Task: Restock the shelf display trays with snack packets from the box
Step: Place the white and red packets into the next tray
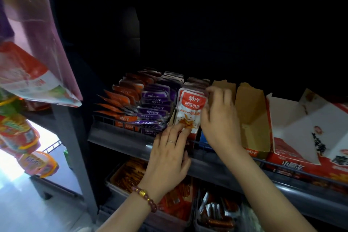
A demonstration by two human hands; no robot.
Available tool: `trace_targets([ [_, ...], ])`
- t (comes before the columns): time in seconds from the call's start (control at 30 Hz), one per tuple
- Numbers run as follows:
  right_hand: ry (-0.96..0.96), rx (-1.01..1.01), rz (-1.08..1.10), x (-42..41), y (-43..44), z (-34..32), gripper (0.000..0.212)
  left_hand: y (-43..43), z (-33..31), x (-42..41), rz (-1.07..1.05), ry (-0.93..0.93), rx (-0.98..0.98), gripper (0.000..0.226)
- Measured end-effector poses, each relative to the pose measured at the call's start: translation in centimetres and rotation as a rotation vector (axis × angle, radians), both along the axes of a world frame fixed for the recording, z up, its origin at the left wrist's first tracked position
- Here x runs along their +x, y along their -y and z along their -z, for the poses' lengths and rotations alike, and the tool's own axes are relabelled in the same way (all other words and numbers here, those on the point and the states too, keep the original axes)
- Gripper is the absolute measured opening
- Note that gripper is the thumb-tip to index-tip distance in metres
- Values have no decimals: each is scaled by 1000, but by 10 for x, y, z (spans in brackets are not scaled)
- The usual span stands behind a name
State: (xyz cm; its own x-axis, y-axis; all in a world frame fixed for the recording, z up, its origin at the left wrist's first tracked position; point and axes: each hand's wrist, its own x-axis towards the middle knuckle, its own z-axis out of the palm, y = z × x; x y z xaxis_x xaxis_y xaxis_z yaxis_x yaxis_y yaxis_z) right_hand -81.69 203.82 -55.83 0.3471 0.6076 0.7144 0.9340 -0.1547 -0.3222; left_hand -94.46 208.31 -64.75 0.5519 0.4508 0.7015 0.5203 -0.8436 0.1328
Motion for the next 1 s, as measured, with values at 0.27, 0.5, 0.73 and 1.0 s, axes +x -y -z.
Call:
trace_targets([
  [0.27,170,-447,150,-6,46,33,43,2,-4,-5,-1,-4,-23,55],
  [0.5,127,-480,-33,-14,60,37,47,3,-7,-11,17,-40,-18,54],
  [0.73,275,-361,-54,-15,72,33,55,7,-10,-18,99,-34,-3,57],
  [1.0,257,-306,-431,-45,139,106,24,72,55,-79,339,-292,-79,23],
])
